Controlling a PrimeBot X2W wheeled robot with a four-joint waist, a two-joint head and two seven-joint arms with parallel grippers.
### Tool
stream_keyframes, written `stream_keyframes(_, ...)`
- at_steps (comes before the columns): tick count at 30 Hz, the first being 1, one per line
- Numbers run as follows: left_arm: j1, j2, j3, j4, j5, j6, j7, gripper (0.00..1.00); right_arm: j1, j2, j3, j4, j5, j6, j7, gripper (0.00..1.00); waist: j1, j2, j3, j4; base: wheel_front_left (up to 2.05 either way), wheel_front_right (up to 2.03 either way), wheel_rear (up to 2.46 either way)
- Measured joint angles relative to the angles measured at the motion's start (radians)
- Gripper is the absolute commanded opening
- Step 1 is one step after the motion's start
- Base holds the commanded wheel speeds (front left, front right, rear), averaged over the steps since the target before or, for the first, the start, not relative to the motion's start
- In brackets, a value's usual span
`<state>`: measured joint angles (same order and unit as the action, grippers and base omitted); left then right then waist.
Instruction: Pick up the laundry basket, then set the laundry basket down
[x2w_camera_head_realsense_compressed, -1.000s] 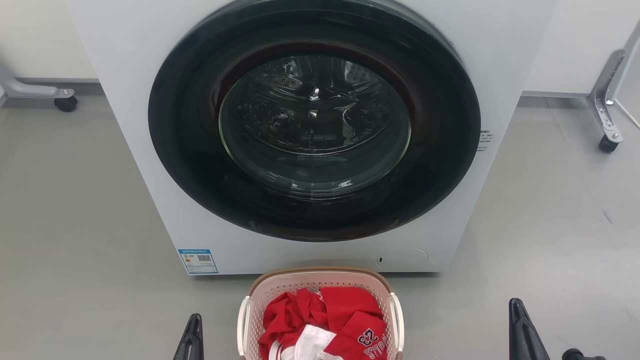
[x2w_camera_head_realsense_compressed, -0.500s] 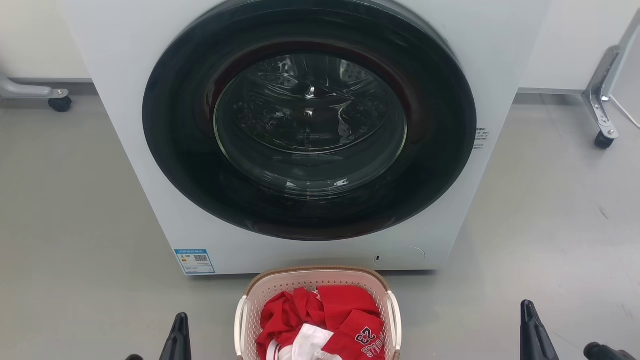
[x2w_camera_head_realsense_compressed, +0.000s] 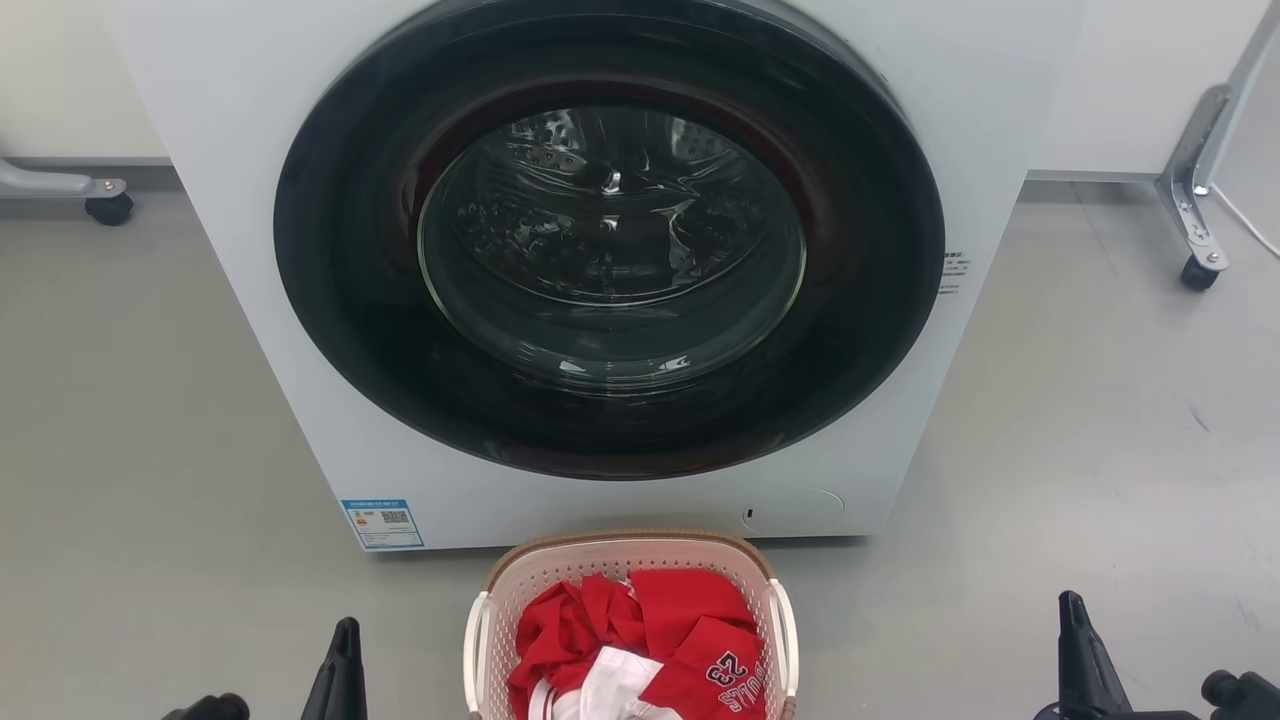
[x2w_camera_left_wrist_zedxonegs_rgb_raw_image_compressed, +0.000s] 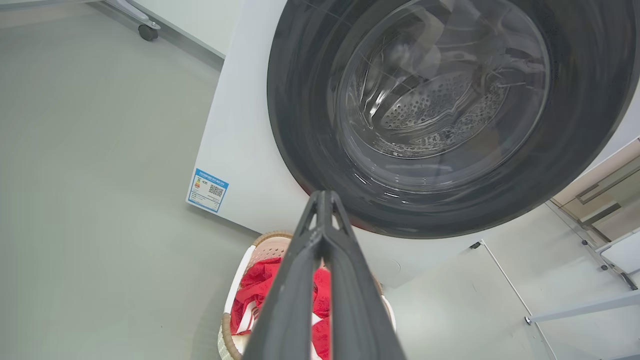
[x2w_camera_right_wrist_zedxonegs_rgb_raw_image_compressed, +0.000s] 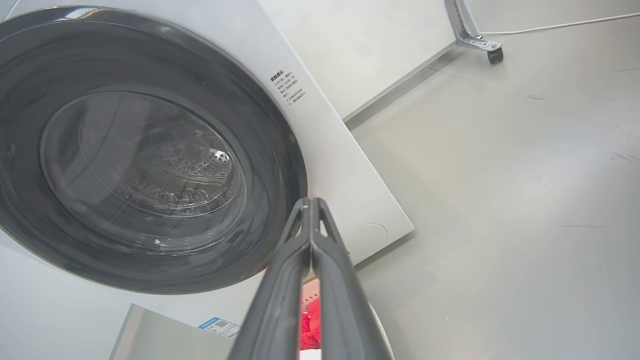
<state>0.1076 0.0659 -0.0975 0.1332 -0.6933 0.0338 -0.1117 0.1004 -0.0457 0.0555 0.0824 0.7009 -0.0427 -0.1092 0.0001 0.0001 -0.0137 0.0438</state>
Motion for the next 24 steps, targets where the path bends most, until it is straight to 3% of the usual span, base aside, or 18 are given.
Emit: stream_keyframes(24, -0.068, -0.007, 0.069, 0.058, -0.330, -0.055, 0.086, 0.00, -0.059, 0.002, -0.071, 0.086, 0.334, 0.061, 0.084, 0.00, 0.0000, 0.0000, 0.006, -0.016, 0.00, 0.00, 0.00)
